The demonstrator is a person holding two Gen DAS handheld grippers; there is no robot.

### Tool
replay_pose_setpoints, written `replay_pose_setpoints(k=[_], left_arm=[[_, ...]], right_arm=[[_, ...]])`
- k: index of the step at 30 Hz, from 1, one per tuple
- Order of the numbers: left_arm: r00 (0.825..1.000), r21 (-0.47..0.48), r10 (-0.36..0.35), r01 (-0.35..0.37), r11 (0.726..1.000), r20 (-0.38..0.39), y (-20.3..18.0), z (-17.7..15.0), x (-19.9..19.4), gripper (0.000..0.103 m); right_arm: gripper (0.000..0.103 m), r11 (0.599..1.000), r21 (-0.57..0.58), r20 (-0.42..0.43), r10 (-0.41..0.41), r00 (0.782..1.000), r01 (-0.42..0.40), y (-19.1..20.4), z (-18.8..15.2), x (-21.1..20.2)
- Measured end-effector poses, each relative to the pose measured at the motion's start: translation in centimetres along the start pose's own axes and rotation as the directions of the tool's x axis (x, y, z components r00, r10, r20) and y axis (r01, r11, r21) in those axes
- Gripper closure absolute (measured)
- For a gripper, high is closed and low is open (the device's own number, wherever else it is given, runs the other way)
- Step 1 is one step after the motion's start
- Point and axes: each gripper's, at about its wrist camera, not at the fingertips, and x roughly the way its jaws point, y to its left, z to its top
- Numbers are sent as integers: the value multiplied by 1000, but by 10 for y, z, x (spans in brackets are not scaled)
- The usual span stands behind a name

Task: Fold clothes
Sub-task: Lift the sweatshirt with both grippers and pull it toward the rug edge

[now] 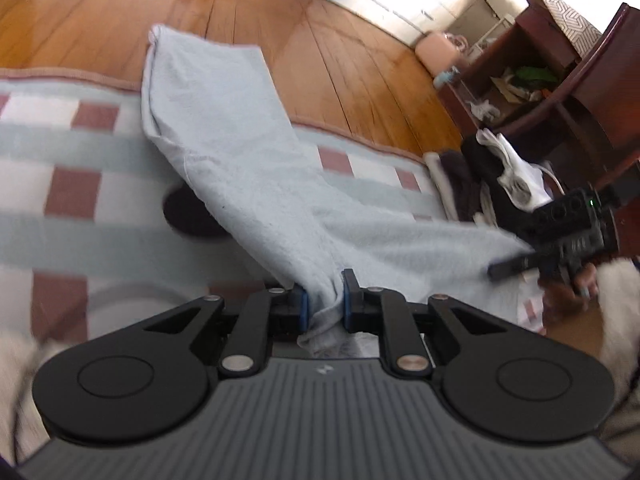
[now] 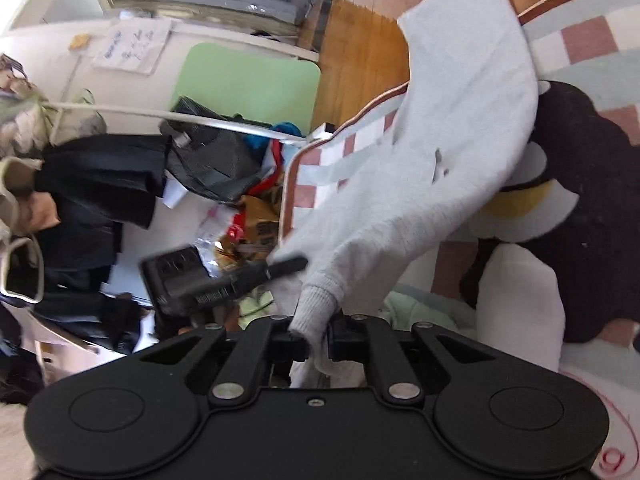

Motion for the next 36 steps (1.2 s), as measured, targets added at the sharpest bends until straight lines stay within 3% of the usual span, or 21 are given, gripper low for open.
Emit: replay_pose_setpoints(k=[5, 10, 15, 19, 22, 26, 29, 32, 33, 36], left_arm=[[1000, -54, 5, -4, 999, 2, -2, -11, 12, 89], [1000, -32, 2, -2, 999, 5, -23, -22, 3, 89], [1000, -7, 31, -31, 1000, -5, -30, -32, 4, 89], [1000, -53, -6, 6, 999, -12, -31, -44, 1, 89], [999, -95, -39, 37, 995, -14, -33, -50, -9, 89], [999, -67, -32, 31, 997, -14, -33, -49, -13, 89], [1000, -78, -9, 7, 997, -17, -20, -28, 6, 89], [999, -58, 43, -45, 997, -34, -5, 9, 31, 89], [997, -41, 60, -61, 997, -44, 0, 25, 39, 89], [991, 2, 118, -118, 993, -71, 11, 71, 59, 89]], right_arm=[[92, 1000, 19, 13, -15, 1000, 15, -1, -15, -5], [92, 998, 40, 20, 44, 999, -45, 9, -32, -14], [92, 1000, 29, -3, -5, 1000, 5, 10, -30, -18], [92, 999, 40, -24, -27, 999, 28, 15, -37, -29], [92, 996, 81, 20, 29, 999, -30, 20, -45, -44], [92, 999, 51, 27, 15, 1000, -17, 24, -45, -48], [92, 999, -2, -27, -34, 999, 34, 19, -18, -25], [92, 988, -87, -51, -128, 990, 124, 15, 39, 6], [92, 986, -57, -54, -157, 986, 154, 12, 62, 14], [92, 948, 195, -85, -240, 967, 253, 4, 131, 28]])
